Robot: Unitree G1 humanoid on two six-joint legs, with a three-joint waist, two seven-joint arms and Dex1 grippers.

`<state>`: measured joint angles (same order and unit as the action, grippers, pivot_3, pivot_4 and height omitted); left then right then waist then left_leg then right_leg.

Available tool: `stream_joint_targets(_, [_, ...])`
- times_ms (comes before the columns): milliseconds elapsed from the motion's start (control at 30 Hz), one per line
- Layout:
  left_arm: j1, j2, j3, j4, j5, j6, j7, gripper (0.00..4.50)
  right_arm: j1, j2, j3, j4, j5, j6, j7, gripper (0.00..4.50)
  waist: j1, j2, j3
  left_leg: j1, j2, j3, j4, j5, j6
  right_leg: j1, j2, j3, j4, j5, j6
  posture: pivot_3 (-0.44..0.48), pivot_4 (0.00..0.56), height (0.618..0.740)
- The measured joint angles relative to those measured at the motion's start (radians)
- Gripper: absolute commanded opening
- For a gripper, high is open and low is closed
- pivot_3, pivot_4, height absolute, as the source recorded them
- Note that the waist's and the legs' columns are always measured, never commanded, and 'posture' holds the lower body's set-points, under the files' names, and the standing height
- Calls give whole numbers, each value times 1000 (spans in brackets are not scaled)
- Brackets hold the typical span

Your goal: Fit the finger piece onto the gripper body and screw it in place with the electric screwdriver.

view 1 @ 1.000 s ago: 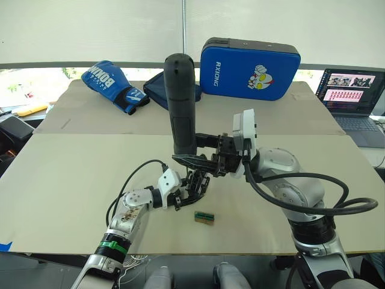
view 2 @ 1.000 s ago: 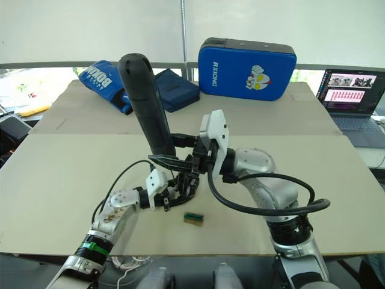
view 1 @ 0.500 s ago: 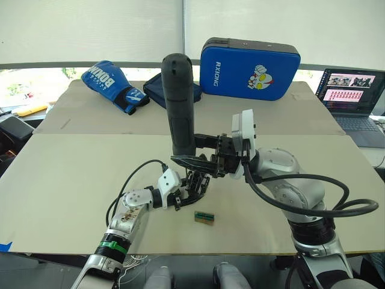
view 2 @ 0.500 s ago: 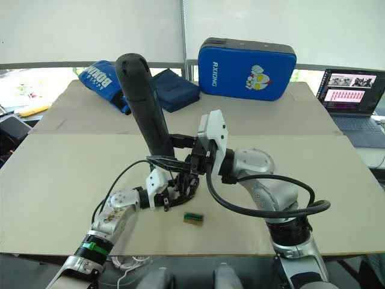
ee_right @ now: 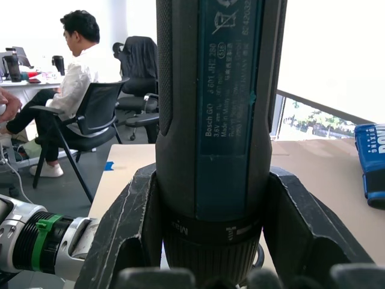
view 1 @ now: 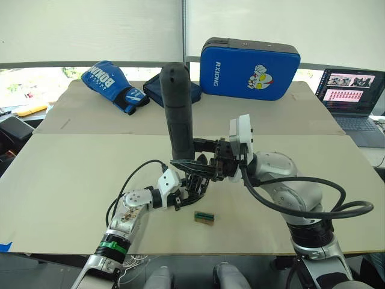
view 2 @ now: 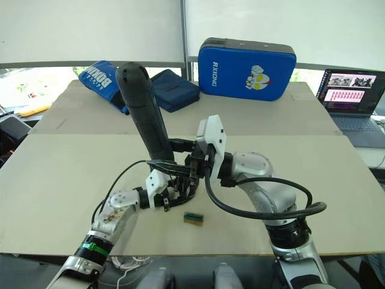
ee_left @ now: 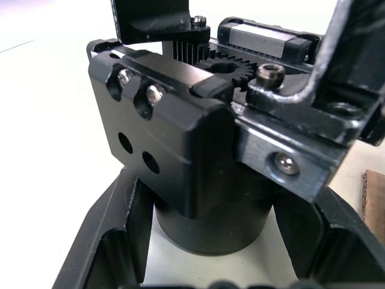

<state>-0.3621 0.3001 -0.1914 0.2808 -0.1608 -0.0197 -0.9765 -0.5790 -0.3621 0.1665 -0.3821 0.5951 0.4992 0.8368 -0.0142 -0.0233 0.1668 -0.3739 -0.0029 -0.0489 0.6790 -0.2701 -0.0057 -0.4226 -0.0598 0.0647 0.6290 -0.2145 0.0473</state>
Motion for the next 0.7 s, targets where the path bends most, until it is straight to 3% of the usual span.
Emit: stream_joint_targets(700, [-1,0,0,3,0,-3,0,2317,-1,22,-2,0,-1,-10,3,1905,0,0,0,0,0,0,0,0,0,0,0,0,0,0,0,0,150,740])
